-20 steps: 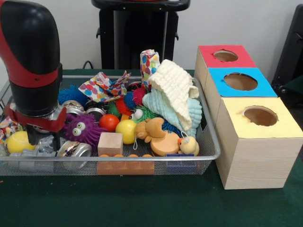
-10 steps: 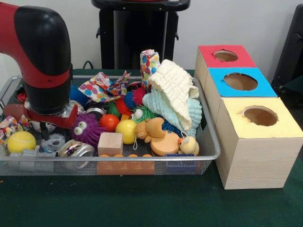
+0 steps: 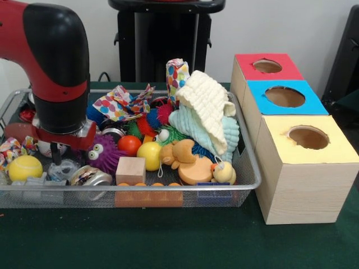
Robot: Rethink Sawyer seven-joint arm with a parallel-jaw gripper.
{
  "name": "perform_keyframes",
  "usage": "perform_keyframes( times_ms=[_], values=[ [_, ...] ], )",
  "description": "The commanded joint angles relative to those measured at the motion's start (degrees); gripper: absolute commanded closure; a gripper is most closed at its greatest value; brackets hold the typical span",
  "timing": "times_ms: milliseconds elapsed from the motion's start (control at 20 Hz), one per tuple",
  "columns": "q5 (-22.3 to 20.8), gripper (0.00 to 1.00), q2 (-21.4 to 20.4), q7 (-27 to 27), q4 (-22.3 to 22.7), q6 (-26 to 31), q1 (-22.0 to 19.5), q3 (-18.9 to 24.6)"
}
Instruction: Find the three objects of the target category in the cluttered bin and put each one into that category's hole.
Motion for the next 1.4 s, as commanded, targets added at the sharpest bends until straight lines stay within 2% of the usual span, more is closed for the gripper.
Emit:
perform_keyframes(
  times_ms=[50,550,950,1200,1400],
  values=[
    [-3.1,0.0,1.9,-4.7,-2.5,6.1,0.9,2.3],
    [-4.1,0.0,2.6,-4.5,-3.5,3.4,0.9,2.7],
    [-5.4,0.0,3.3,-3.5,-2.3,-3.2,0.6,3.0],
    [-7.0,0.0,1.4,-1.2,0.5,-7.6,1.2,2.0],
    [-7.4,0.0,-2.6,1.1,5.9,-7.4,1.3,0.2]
  ],
)
